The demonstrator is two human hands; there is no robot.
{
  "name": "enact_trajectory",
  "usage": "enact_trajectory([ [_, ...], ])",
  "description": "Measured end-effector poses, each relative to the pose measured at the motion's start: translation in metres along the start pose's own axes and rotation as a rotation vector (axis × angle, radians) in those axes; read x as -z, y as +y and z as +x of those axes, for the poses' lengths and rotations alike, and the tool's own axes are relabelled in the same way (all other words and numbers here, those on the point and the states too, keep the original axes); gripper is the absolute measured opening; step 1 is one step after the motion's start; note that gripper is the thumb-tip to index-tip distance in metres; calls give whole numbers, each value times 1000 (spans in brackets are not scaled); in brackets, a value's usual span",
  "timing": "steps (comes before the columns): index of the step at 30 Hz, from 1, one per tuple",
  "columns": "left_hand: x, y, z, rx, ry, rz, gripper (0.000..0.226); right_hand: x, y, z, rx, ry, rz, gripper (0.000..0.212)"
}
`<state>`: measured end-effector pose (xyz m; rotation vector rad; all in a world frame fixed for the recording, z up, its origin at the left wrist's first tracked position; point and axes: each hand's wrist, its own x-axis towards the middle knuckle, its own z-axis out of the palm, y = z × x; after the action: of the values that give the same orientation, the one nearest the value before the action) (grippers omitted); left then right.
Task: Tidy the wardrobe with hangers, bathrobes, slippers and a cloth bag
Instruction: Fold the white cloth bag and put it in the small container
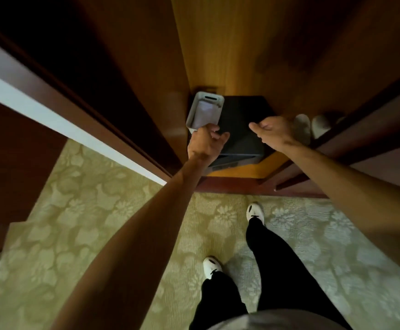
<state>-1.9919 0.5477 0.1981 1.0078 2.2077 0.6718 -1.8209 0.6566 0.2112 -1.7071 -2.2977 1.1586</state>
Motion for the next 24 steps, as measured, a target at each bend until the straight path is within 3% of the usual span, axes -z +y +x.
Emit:
enact_trajectory([
  [7, 31, 76, -94, -212, -69, -74, 43, 115, -7, -139, -12, 271, 2, 39],
  [12, 47, 148, -123, -325, -252, -183, 39, 173, -1, -175, -88, 347, 0, 34],
  [18, 47, 233, -121, -482, -317, 42, 40, 221, 7, -170, -196, 414, -53, 43],
  [24, 28, 309, -116, -651, -103, 425, 54, 242, 17, -155, -164, 348, -175, 44],
])
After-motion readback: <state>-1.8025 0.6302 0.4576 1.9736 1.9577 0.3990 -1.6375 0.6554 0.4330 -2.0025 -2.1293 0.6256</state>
